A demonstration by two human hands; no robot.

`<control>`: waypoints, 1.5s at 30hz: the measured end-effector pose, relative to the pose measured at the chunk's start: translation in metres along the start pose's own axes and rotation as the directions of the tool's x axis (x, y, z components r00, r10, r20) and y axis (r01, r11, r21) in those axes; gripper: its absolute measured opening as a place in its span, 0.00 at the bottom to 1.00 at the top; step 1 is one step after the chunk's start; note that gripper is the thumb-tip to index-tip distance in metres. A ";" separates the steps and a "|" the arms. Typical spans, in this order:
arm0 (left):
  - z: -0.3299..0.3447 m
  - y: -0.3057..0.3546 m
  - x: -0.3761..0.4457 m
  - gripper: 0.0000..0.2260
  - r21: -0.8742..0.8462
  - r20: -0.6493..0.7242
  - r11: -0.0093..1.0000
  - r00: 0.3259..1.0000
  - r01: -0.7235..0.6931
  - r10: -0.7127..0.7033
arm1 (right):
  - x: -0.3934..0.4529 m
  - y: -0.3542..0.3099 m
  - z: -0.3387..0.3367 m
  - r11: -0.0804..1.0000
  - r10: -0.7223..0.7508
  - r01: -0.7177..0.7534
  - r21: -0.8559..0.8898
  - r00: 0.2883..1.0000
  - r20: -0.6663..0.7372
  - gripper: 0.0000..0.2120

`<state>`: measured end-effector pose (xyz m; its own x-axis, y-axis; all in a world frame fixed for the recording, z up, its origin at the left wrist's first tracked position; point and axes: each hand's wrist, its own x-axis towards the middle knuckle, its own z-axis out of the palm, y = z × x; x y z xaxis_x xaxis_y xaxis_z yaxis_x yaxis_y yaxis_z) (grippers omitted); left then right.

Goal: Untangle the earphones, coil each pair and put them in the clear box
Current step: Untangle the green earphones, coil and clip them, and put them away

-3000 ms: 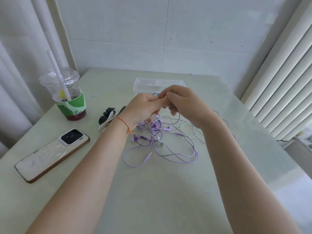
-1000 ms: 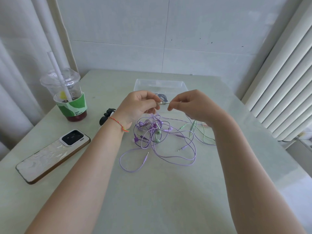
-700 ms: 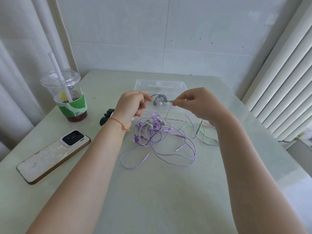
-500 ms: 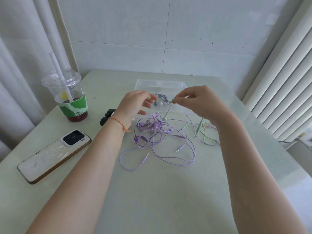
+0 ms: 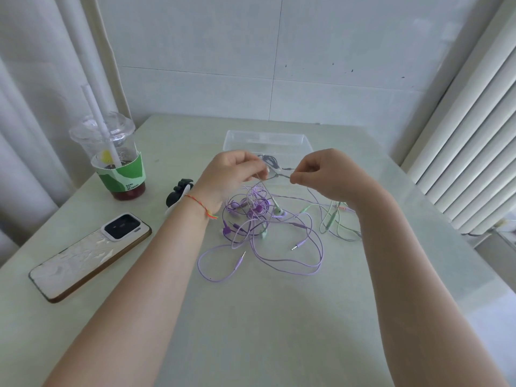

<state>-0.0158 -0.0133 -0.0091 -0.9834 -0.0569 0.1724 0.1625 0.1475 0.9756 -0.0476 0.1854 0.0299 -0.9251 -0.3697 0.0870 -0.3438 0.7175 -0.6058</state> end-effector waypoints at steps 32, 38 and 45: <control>-0.002 -0.007 -0.001 0.12 0.031 0.310 0.983 0.933 0.180 -0.181 | 0.012 -0.001 0.006 0.945 0.119 0.022 0.327 0.907 -0.404 0.16; 0.000 -0.013 0.002 0.08 0.054 0.188 0.996 0.979 0.072 -0.081 | 0.015 0.006 0.004 0.928 0.164 -0.007 0.373 0.905 -0.393 0.16; 0.001 -0.006 0.007 0.08 -0.225 -0.173 0.971 0.984 -0.083 0.044 | 0.011 0.005 0.011 0.959 0.157 -0.109 0.262 0.973 -0.171 0.15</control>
<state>-0.0240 -0.0141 -0.0136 -0.9464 -0.2207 0.2358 0.2574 -0.0741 0.9635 -0.0577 0.1781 0.0193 -0.9814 -0.1459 0.1244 -0.1864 0.5735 -0.7977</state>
